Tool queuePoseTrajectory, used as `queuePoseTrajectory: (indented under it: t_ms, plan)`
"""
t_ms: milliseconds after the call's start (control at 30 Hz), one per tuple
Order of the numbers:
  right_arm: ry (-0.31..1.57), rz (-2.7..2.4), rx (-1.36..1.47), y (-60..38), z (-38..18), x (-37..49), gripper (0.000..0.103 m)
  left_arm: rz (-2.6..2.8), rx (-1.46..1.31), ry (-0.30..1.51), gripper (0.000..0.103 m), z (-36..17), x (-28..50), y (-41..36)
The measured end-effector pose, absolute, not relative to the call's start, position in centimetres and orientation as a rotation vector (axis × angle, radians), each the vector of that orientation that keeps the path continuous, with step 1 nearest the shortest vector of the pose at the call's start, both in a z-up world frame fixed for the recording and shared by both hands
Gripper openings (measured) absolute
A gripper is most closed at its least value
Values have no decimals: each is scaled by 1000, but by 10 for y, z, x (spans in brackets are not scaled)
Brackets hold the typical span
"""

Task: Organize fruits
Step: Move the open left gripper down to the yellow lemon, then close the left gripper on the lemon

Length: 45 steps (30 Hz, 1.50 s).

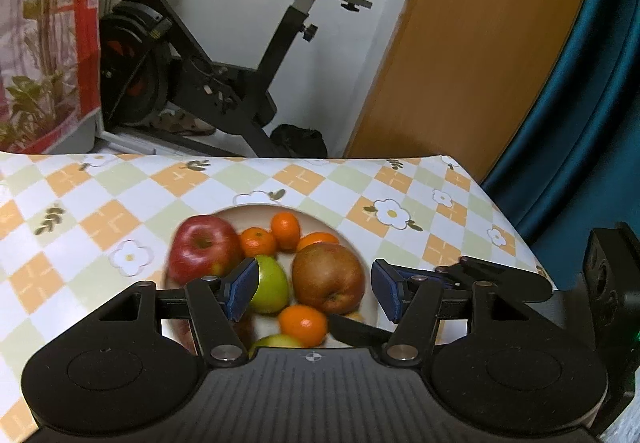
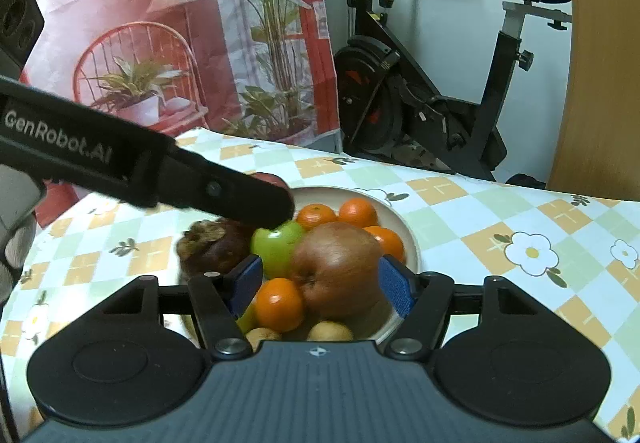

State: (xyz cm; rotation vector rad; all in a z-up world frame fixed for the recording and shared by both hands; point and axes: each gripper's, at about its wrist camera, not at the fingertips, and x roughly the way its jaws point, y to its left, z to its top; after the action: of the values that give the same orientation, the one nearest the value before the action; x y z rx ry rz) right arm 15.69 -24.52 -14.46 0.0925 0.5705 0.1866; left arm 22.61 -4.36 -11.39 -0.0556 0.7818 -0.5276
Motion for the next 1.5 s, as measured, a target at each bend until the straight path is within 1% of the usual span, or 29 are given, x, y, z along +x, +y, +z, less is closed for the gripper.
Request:
queuePoseTrajectory:
  t_ms: [233, 600, 833, 1033, 1233, 1433, 1500]
  plan:
    - [547, 223, 140, -223, -141, 128, 68, -494, -70, 805, 64, -114, 202, 3]
    - [589, 345, 115, -164, -158, 100, 69, -484, -151, 899, 64, -150, 174, 49]
    - [642, 395, 26, -132, -174, 102, 69, -513, -185, 932, 65, -171, 164, 49]
    - [673, 416, -9, -119, -184, 109, 69, -537, -229, 967, 68, -187, 159, 51]
    - [682, 430, -7, -117, -189, 115, 69, -549, -244, 999, 69, -201, 157, 49]
    - [689, 419, 24, -121, -193, 118, 61, -541, -268, 1008, 68, -209, 160, 47]
    - [688, 420, 37, -123, -193, 118, 61, -541, -282, 1008, 67, -210, 161, 47]
